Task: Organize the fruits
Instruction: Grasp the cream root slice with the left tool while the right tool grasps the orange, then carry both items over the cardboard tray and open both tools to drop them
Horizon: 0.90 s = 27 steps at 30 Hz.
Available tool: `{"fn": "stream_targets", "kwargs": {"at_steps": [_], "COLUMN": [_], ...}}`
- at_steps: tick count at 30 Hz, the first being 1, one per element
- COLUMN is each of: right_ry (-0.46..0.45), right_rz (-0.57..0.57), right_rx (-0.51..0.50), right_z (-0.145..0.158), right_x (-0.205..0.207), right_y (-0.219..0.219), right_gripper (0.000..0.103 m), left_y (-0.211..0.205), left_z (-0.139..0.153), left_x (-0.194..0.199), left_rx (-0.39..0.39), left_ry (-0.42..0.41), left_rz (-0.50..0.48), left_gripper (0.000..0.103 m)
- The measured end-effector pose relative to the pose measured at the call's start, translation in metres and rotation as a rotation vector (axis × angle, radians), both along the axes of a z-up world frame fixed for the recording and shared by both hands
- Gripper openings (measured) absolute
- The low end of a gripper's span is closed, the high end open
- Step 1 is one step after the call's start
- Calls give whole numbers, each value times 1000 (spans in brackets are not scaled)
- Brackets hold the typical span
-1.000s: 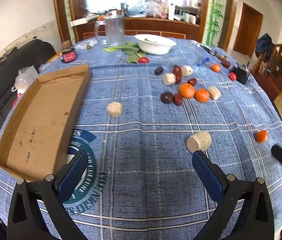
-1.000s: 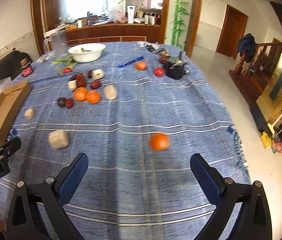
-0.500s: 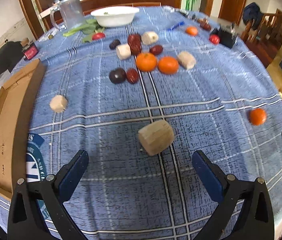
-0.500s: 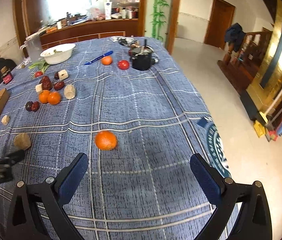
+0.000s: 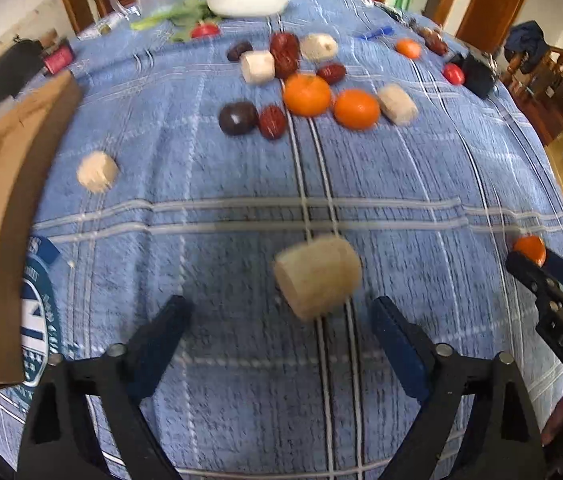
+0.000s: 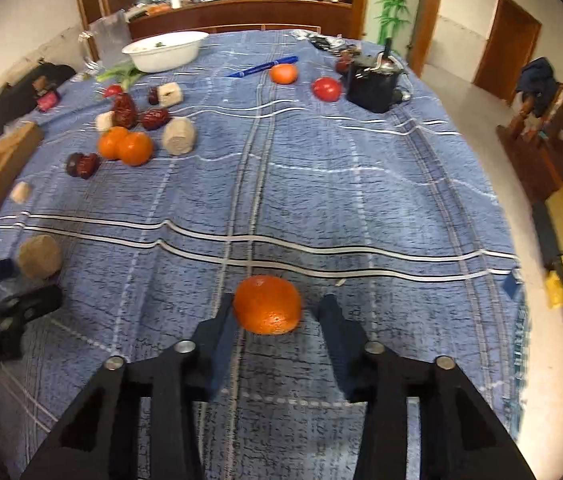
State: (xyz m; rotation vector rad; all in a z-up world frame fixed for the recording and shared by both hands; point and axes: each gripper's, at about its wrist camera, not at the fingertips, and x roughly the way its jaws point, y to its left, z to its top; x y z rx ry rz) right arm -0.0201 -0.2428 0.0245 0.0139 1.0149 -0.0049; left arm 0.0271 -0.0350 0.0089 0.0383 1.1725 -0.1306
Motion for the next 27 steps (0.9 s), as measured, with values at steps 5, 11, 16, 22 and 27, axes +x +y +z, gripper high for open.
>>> {"fn": "stream_targets", "kwargs": {"at_steps": [5, 11, 16, 22, 27], "right_ry": [-29, -48, -82, -90, -92], "right_rz": [35, 38, 37, 0, 9], "right_rx": [29, 88, 123, 106, 86], "right_z": [1, 6, 18, 29, 40], "right_x": [-2, -9, -20, -33, -30], "right_y": [-1, -8, -8, 1, 33], "right_gripper": [32, 31, 32, 32, 32], "left_y": [1, 4, 11, 27, 57], "left_z": [8, 12, 24, 37, 45], "left_x": [0, -6, -21, -30, -29], "left_rx": [-73, -107, -100, -162, -191], "left_ry": [-25, -2, -40, -66, -85], "left_rz": [-13, -11, -28, -64, -58], "left_gripper": [32, 32, 32, 32, 32]}}
